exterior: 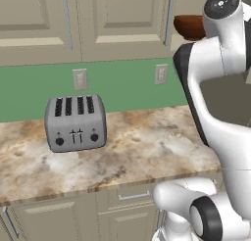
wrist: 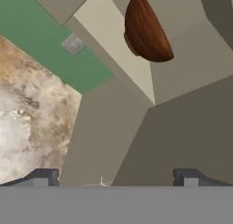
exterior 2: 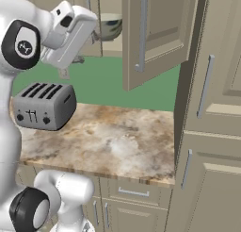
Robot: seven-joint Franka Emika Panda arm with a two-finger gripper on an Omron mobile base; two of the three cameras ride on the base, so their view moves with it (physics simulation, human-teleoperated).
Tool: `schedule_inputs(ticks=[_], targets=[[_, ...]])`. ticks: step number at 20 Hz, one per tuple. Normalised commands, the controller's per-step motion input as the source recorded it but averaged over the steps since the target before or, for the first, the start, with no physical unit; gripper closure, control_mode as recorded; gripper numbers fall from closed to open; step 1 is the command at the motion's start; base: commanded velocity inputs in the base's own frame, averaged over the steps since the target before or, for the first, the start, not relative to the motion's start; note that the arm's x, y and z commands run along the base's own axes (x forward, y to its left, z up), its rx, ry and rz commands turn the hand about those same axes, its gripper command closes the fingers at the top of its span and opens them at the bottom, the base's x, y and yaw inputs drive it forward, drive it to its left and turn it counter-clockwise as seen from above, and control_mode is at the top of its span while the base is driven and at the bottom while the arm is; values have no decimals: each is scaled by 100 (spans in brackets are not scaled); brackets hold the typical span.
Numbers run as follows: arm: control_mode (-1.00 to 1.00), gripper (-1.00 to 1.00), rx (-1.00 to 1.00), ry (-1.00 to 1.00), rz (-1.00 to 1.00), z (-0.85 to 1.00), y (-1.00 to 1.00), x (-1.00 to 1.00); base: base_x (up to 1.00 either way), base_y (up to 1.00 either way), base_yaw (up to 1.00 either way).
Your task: Move the bowls from the cabinet to the plates on the dining table.
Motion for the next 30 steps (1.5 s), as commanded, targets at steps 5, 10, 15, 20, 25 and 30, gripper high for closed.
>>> schedule_inputs(ticks=[5, 10, 15, 20, 25, 30], targets=[[-100, -100, -10, -6, 0, 16, -30, -5, 0, 0, 0], [-100, -100, -8, -5, 0, 13, -36, -6, 0, 0, 0], [-100, -100, -10, 1, 0, -2, -32, 1, 0, 0, 0], [-100, -100, -11, 4, 0, -10, -5, 23, 0, 0, 0], [-100, -100, -16, 3, -2, 0, -1, 22, 0, 0, 0], [-100, -100, -14, 10, -12, 0, -15, 1, 0, 0, 0]])
